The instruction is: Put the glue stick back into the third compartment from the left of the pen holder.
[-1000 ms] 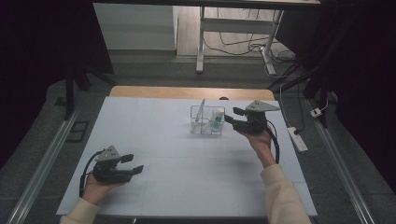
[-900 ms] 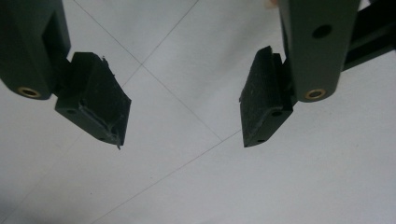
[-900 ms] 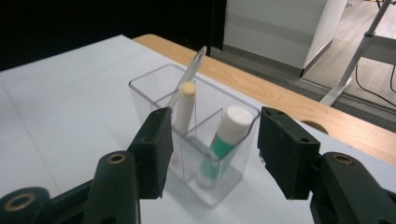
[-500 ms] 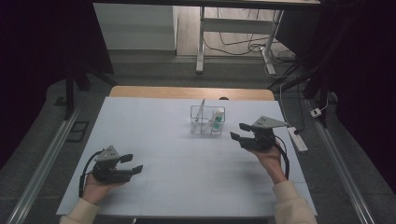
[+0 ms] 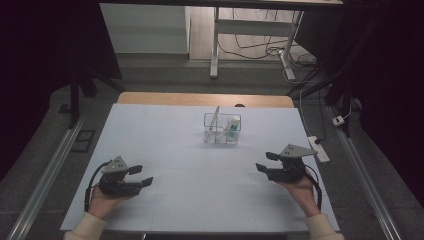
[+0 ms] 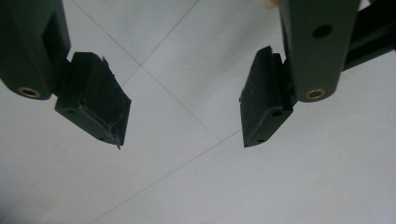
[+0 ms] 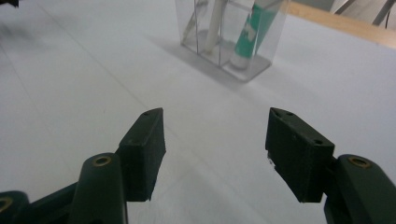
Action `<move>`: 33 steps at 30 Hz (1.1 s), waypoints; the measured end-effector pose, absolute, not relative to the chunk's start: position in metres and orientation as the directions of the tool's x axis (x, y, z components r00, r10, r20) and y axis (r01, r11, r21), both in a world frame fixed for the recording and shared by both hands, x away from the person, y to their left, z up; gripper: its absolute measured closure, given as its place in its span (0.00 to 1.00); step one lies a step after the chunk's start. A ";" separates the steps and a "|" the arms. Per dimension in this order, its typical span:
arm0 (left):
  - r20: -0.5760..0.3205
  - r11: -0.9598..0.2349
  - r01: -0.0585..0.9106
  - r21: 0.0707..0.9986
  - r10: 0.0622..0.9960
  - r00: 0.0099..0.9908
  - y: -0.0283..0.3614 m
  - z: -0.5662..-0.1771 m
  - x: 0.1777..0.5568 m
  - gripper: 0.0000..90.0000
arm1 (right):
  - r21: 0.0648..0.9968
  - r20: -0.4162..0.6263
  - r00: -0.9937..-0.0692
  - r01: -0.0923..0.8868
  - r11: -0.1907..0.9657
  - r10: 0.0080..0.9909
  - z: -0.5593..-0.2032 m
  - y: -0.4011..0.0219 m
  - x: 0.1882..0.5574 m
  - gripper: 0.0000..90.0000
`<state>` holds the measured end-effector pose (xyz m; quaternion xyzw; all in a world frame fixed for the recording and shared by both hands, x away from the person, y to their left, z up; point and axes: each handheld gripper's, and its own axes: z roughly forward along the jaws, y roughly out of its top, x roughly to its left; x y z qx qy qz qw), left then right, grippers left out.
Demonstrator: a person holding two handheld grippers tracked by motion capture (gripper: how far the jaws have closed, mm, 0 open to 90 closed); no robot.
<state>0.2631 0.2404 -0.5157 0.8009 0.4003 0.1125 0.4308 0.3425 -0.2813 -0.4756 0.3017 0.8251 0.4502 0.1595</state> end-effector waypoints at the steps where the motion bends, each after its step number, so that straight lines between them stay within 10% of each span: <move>1: -0.164 -0.309 0.544 0.780 0.738 0.654 0.240 -0.516 0.263 0.37 | 0.838 0.010 -0.767 0.356 0.413 0.642 -0.478 -0.283 0.340 0.41; 33: -0.155 -0.320 0.537 0.781 0.733 0.662 0.236 -0.516 0.260 0.37 | 0.832 -0.020 -0.763 0.346 0.434 0.646 -0.490 -0.298 0.328 0.40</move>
